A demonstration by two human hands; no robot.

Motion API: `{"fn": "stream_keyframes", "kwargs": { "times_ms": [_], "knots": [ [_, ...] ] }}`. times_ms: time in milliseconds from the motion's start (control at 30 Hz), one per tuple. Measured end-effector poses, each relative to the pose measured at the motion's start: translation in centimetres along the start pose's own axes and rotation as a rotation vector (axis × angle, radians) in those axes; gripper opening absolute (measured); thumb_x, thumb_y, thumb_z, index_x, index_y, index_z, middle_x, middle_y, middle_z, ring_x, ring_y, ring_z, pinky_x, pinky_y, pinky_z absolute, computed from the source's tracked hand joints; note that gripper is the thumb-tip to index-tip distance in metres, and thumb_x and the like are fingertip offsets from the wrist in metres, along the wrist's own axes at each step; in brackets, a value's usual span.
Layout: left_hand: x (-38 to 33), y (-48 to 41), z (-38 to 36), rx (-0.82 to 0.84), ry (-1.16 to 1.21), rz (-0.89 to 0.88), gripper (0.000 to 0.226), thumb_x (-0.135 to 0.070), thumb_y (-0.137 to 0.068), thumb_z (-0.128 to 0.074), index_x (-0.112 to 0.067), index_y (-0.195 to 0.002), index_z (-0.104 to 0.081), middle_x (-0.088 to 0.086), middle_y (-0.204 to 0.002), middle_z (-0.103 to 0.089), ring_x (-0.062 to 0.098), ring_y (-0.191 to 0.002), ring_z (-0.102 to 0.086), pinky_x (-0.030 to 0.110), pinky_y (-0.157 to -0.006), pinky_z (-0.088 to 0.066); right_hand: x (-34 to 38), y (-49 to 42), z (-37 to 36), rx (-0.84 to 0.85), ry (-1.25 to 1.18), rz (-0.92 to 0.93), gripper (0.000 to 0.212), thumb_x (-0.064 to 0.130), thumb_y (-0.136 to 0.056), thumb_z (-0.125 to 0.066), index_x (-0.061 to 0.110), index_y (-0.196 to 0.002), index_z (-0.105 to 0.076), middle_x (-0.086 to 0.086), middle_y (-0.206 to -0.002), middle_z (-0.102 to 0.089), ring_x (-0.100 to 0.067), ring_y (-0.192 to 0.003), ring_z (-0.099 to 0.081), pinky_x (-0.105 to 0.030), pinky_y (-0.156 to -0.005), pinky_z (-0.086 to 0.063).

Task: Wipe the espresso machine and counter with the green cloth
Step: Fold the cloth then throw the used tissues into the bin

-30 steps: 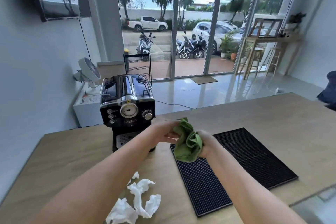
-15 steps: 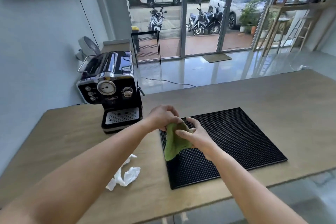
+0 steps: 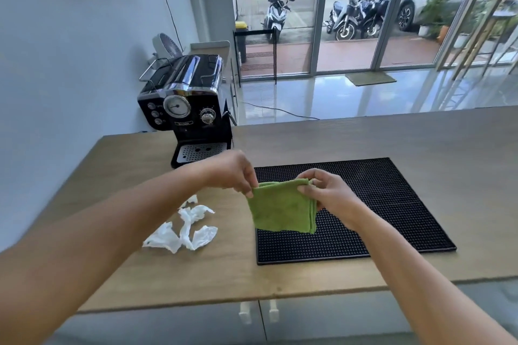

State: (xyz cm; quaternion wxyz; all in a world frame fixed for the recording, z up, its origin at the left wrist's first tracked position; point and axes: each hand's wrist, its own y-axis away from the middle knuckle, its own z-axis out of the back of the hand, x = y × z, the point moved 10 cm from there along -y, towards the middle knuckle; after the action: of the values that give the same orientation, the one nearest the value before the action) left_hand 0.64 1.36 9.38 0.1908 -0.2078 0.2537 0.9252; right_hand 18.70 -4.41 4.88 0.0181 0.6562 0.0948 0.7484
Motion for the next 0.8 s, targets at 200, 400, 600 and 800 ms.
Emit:
{"fn": "stream_keyframes", "kwargs": {
  "times_ms": [200,400,600,800],
  "knots": [
    [1.3,2.1,-3.5,0.232,0.244,0.043,0.018,-0.016,-0.071,-0.082,-0.016,-0.089,-0.078,-0.003,-0.071,-0.07,0.003,-0.061,-0.057,0.017,-0.055,-0.049,-0.9,1.7,-0.4,0.217,0.092,-0.113,0.012,0.002,-0.089,-0.064,0.004,-0.099,-0.072,-0.011,-0.083,-0.071,-0.022,-0.075,-0.067,-0.033,-0.058,-0.055],
    [4.9,-2.2,-7.7,0.143,0.308,0.19,0.02,-0.013,-0.077,-0.075,-0.018,-0.096,-0.075,-0.002,-0.072,-0.064,0.005,-0.059,-0.054,0.02,-0.056,-0.049,-5.9,-1.4,0.4,0.054,0.333,-0.238,0.026,-0.007,-0.085,-0.053,0.009,-0.094,-0.071,-0.014,-0.087,-0.071,-0.021,-0.074,-0.069,-0.035,-0.062,-0.061],
    [7.1,-7.4,-9.4,-0.24,0.28,0.308,0.023,-0.009,-0.073,-0.065,-0.031,-0.074,-0.069,-0.01,-0.076,-0.068,0.008,-0.068,-0.062,0.022,-0.062,-0.053,-9.7,-5.5,2.3,-0.2,0.613,-0.224,0.039,-0.002,-0.083,-0.046,0.028,-0.099,-0.065,-0.002,-0.091,-0.067,-0.022,-0.079,-0.065,-0.038,-0.068,-0.056],
    [7.8,-6.6,-8.7,-0.416,0.207,0.23,0.029,-0.015,-0.078,-0.056,-0.035,-0.095,-0.068,-0.007,-0.097,-0.066,0.014,-0.091,-0.064,0.029,-0.081,-0.052,-8.2,-6.6,0.3,-0.271,1.212,-0.06,0.051,0.012,-0.088,-0.054,0.03,-0.135,-0.049,-0.006,-0.125,-0.052,-0.027,-0.115,-0.045,-0.041,-0.095,-0.038]
  ]
}}
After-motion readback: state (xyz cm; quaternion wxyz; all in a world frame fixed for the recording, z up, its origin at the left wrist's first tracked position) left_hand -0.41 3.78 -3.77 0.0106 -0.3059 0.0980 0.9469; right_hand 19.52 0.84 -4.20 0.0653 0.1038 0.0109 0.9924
